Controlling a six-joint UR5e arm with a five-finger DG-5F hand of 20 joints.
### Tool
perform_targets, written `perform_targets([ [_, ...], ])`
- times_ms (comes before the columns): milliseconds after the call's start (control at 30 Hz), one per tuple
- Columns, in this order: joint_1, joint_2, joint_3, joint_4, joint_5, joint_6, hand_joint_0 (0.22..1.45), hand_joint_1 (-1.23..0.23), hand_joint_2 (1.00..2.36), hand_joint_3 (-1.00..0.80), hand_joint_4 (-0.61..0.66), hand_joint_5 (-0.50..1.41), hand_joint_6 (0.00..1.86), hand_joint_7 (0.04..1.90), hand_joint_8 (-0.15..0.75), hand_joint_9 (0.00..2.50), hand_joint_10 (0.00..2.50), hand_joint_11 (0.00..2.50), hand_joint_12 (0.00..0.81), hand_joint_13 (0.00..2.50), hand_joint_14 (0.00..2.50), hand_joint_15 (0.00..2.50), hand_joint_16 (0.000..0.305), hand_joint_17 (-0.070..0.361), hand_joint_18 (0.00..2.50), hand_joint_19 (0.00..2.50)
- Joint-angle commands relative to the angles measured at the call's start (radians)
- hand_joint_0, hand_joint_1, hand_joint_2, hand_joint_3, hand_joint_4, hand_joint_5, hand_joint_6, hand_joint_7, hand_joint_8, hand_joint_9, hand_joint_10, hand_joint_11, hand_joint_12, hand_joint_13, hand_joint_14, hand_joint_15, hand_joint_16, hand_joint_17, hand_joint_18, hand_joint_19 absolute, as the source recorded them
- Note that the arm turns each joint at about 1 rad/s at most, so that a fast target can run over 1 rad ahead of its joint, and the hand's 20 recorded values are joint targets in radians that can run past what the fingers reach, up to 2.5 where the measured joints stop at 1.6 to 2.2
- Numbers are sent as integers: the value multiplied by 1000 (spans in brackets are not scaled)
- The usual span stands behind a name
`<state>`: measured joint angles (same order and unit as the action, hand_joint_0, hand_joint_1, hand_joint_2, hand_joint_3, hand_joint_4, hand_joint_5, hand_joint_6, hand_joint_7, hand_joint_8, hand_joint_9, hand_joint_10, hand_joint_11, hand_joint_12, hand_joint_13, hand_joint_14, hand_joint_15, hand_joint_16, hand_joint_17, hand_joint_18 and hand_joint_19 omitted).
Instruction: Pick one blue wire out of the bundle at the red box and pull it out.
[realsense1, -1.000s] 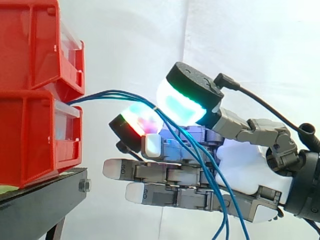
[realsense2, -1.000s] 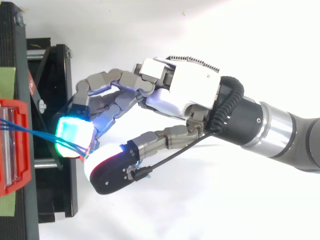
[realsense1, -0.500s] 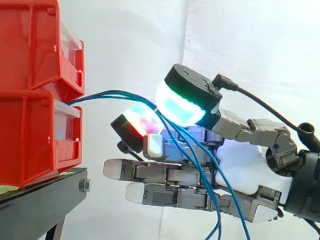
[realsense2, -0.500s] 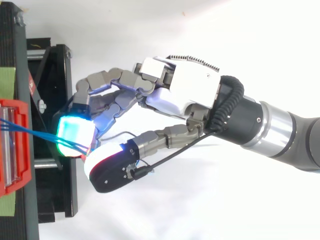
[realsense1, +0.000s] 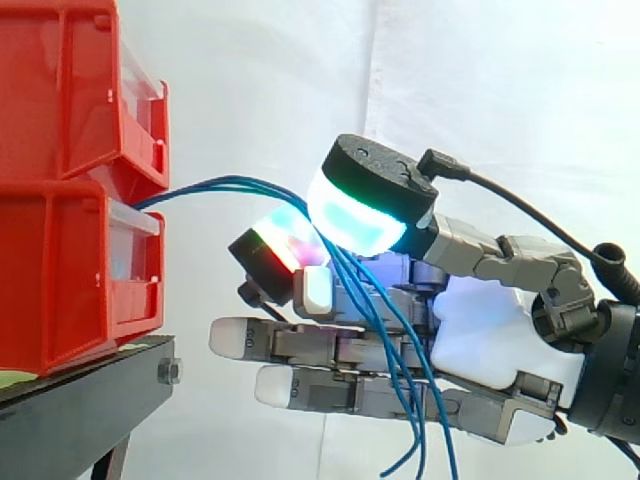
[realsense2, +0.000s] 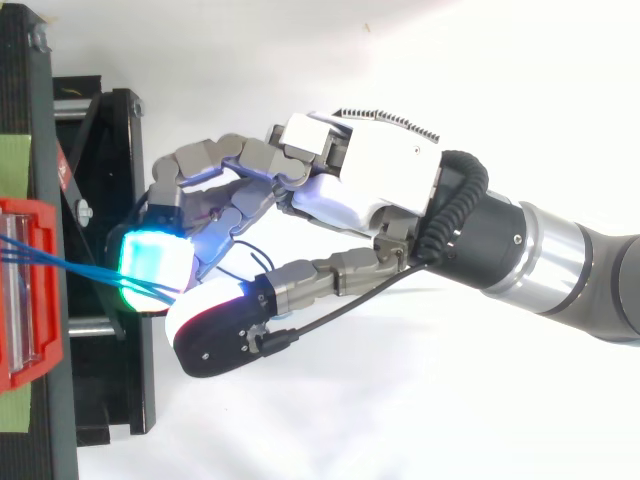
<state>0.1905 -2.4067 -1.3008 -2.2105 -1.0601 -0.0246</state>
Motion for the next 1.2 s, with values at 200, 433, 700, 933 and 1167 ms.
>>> perform_targets([
  [200, 0, 0, 0, 0, 0, -3, 570, -780, 1011, -156, -26, -73, 855, 1280, 178, 1161, 14, 446, 374, 684, 10, 275, 56, 126, 614, 432],
  [433, 0, 0, 0, 0, 0, -2, 565, -738, 1007, -119, -87, -46, 776, 1259, 161, 1205, 12, 303, 368, 698, 8, 216, 58, 131, 645, 408],
  [700, 0, 0, 0, 0, 0, -2, 569, -720, 1005, -100, -71, -14, 654, 1327, 160, 1265, 9, 250, 361, 707, 7, 207, 59, 133, 668, 404],
  [933, 0, 0, -2, 0, 0, -2, 577, -706, 1001, -90, -6, 7, 558, 1505, 169, 1247, 8, 231, 369, 704, 7, 205, 60, 135, 672, 410],
  [1167, 0, 0, -2, 2, 0, -2, 586, -688, 1006, -102, 90, -47, 730, 1316, 211, 1225, 15, 482, 399, 671, 9, 265, 58, 132, 633, 426],
])
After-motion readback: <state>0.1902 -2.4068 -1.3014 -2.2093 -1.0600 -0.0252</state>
